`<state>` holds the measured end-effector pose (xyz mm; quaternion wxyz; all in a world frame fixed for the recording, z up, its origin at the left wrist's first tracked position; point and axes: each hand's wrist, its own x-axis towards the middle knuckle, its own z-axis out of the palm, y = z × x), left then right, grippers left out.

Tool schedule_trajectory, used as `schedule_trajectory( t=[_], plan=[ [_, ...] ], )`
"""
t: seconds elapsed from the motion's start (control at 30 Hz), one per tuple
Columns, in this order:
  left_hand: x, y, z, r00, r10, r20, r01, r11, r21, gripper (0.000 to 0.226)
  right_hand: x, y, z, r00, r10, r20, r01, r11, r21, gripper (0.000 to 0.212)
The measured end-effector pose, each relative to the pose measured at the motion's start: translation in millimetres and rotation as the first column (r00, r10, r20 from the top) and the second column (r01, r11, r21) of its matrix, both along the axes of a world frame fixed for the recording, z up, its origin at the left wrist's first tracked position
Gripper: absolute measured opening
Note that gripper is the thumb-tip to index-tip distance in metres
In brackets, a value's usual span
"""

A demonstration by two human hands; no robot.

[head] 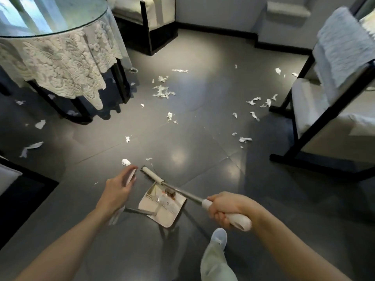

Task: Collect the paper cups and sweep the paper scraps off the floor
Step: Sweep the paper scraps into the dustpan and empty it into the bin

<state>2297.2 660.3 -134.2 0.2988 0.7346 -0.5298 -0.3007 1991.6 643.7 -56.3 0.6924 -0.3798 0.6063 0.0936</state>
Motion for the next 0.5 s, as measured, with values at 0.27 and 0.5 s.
schedule_trajectory(
  t=[0.27,0.5],
  plan=[
    [-72.7,-125.5,14.5,0.994,-0.110,-0.006,0.109,0.990,-0.085,0.025,-77.7,-105.9,-16.4,0.969,-0.241,0.060,0.247,0.957,-0.154,0.041],
    [-161.3,-237.1,22.4,0.969,-0.242,0.040,0.245,0.966,-0.082,0.026,-166.5,-212.6,-35.0,0.837,-0.542,0.075,0.547,0.823,-0.152,0.049]
  ],
)
